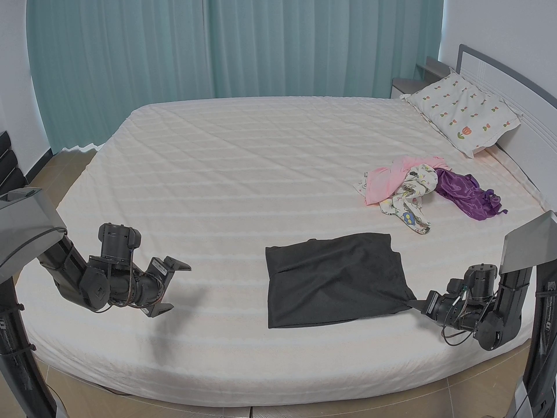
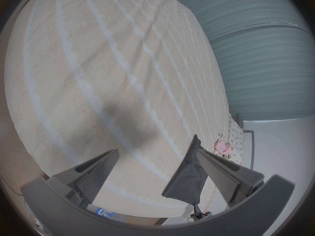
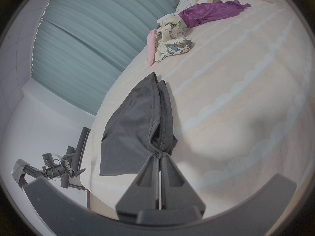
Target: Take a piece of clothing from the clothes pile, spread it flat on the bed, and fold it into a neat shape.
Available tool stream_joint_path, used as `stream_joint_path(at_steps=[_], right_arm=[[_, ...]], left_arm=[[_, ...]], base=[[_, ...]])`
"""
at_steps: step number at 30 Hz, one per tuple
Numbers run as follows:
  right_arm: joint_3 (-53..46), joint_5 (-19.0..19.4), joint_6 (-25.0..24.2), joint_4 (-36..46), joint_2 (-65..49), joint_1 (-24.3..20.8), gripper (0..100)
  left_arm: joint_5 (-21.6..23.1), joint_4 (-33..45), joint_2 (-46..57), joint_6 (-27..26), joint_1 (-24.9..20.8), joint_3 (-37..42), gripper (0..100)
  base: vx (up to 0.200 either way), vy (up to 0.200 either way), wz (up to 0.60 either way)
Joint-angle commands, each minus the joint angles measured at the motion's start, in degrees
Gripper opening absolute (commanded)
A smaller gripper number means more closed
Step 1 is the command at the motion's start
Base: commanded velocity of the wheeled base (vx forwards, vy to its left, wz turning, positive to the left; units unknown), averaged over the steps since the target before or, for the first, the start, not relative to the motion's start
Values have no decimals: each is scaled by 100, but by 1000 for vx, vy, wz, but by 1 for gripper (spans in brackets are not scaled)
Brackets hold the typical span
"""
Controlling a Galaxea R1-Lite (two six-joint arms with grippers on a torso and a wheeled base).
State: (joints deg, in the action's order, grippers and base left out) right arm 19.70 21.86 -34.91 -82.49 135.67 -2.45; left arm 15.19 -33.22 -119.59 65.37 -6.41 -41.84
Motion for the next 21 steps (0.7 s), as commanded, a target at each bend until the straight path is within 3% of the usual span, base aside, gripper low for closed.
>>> stream_joint_path(at_steps=[1,5,19,20,21], right_arm=[[-89,11,152,40,-14,78,0],[-159,11,424,40,21,122,0],[-203,11,573,49,74,280,0],[-203,11,573,40,100,271,100],[-203,11,573,23,109,271,100]], left_arm=[[2,0,-3,2,0,0,100],[2,0,-3,2,0,0,100],[2,0,-3,2,0,0,100],[2,0,-3,2,0,0,100],[2,0,-3,2,0,0,100]], base=[[0,0,0],[0,0,0],[0,0,0],[0,0,0],[0,0,0]])
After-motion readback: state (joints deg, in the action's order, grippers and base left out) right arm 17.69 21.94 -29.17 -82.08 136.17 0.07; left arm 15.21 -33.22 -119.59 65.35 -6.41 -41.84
